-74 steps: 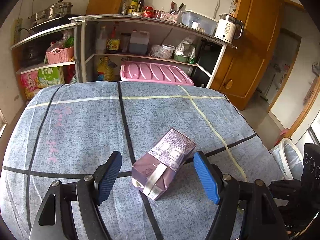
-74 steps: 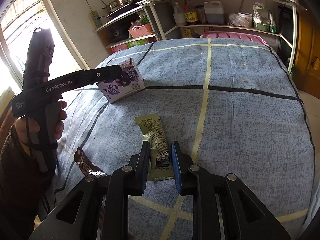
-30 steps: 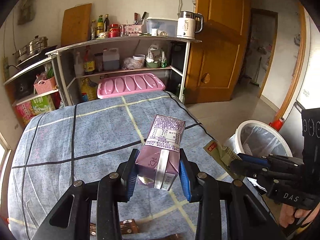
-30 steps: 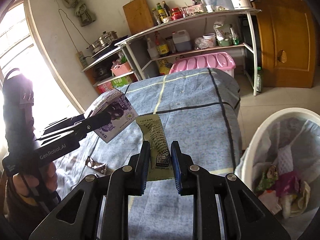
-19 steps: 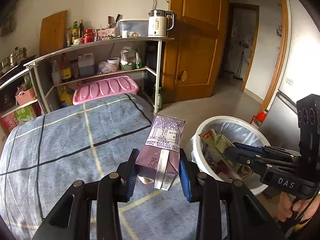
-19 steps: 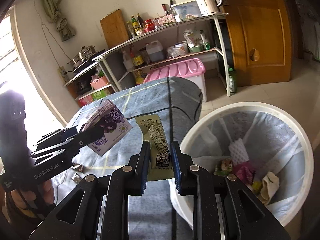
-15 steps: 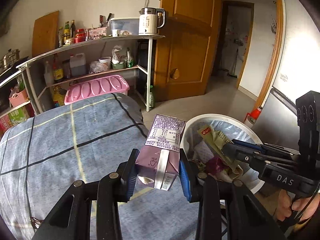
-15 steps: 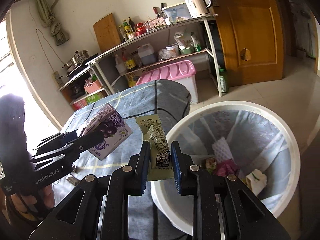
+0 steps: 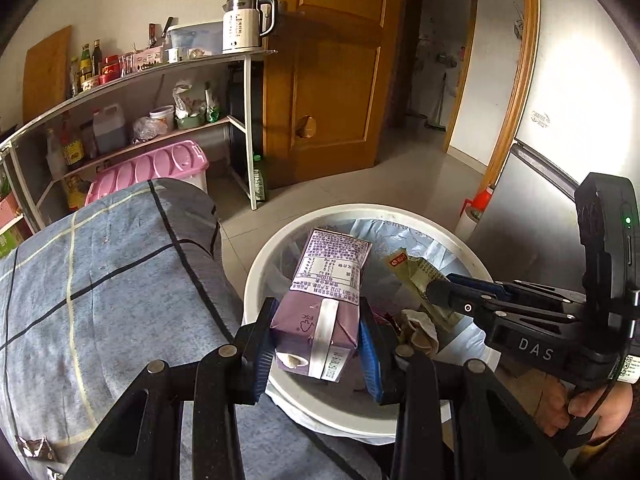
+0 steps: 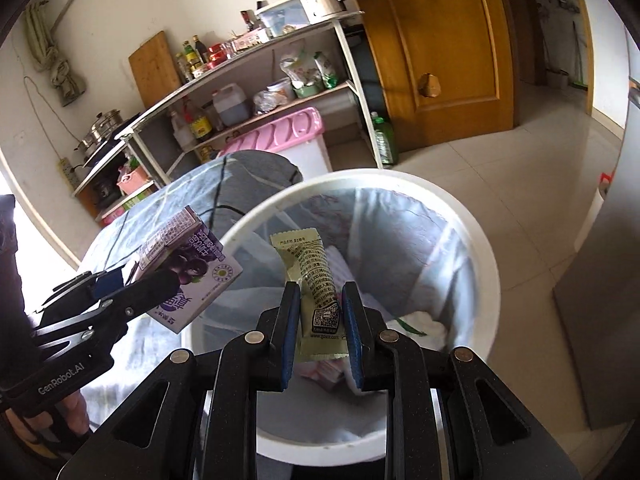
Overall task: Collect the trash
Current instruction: 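Open the left tool to drop the carton while the right tool drops the wrapper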
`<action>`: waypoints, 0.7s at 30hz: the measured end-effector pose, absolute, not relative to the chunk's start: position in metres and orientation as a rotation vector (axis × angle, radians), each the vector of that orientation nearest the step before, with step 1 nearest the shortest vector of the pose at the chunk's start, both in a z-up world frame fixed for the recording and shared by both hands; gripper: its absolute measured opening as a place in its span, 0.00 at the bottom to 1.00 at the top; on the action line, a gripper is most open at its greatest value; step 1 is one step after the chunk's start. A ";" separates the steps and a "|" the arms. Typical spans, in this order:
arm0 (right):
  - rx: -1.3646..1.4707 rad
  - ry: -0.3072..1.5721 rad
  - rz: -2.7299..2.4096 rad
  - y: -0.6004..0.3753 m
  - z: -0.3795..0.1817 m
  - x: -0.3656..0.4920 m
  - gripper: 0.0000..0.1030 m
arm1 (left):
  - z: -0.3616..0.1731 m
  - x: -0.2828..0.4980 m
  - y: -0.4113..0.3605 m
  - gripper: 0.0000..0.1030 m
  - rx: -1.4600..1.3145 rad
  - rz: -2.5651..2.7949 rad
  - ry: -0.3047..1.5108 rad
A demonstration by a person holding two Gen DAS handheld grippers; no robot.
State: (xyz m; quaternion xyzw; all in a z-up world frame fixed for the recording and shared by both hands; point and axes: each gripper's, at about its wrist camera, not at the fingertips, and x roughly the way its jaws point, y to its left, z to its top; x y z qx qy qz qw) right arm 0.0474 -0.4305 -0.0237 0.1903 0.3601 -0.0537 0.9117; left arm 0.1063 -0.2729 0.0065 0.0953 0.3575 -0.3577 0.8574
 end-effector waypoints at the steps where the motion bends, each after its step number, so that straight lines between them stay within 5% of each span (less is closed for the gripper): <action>1: 0.396 0.747 -0.115 -0.433 -0.026 0.047 0.22 | 0.005 0.106 -0.277 0.37 0.200 -0.758 0.758; 17: 0.403 0.793 -0.166 -0.450 -0.043 0.047 0.22 | -0.011 0.105 -0.306 0.37 0.219 -0.792 0.803; 21: 0.403 0.786 -0.179 -0.450 -0.042 0.045 0.23 | -0.013 0.105 -0.305 0.46 0.226 -0.784 0.804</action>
